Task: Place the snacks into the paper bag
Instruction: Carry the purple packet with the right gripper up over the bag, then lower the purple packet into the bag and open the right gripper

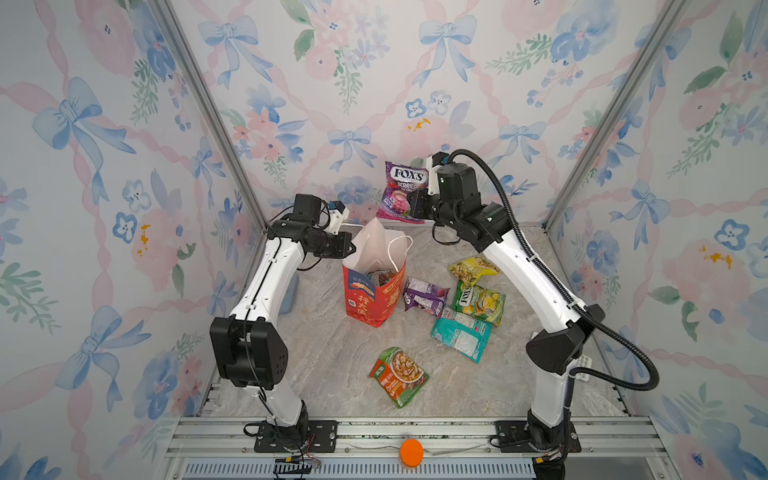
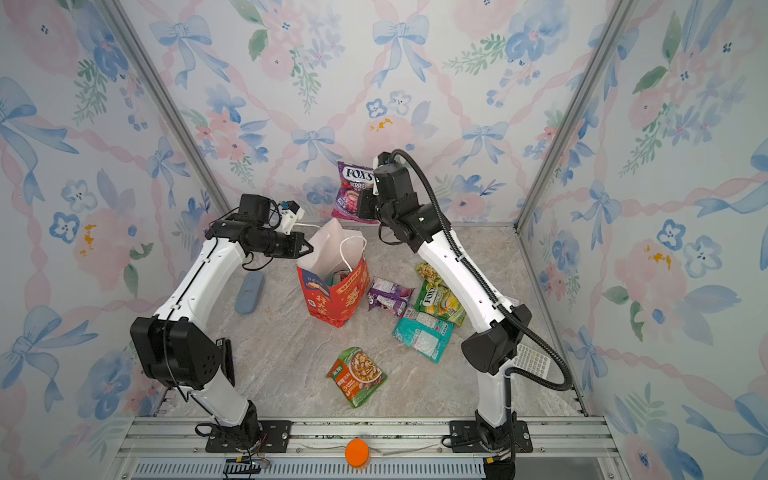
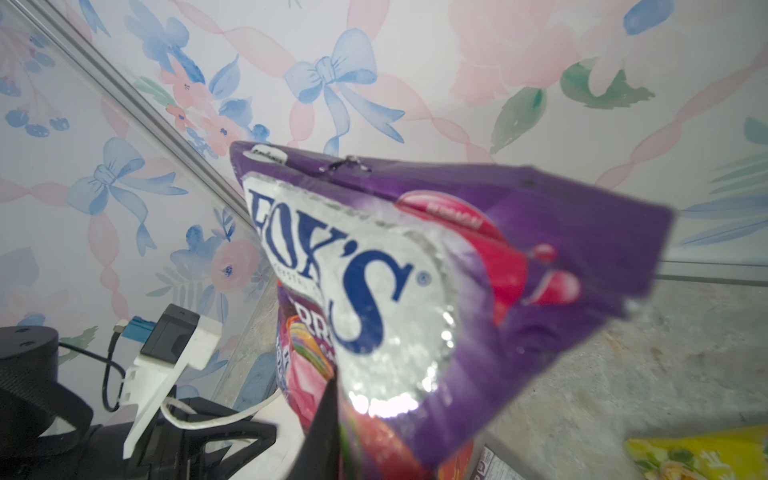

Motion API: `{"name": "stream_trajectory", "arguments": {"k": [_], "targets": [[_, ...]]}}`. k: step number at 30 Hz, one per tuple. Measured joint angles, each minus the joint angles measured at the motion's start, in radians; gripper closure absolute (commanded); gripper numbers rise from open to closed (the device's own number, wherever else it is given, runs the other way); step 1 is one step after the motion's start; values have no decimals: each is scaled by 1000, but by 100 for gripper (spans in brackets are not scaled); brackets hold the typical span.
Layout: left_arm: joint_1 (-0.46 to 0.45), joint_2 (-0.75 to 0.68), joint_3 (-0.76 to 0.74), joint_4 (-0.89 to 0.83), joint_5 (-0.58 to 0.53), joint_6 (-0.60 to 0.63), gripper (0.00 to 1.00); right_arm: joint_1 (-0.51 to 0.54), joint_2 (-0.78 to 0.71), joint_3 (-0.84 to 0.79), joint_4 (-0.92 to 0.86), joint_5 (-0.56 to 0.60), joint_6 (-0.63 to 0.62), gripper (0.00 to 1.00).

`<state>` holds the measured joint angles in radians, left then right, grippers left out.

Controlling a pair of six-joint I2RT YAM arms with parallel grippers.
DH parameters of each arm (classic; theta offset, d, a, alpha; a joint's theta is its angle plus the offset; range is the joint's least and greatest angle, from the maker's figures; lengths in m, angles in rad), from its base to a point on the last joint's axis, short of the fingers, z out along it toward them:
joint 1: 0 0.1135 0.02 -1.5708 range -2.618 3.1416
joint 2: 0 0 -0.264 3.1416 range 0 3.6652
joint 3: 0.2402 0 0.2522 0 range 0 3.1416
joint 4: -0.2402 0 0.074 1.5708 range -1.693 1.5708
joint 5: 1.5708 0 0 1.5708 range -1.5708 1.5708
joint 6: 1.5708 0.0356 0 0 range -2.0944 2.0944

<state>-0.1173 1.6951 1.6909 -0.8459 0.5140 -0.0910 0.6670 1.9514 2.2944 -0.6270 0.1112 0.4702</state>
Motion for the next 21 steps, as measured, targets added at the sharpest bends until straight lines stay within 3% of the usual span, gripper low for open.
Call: {"name": "stream_trajectory", "arguments": {"k": [15, 21], "targets": [[0, 0, 0, 0, 0, 0, 100, 76, 25, -9, -3, -24, 19, 100], [0, 0, 0, 0, 0, 0, 100, 90, 12, -102, 44, -22, 37, 100]]}}
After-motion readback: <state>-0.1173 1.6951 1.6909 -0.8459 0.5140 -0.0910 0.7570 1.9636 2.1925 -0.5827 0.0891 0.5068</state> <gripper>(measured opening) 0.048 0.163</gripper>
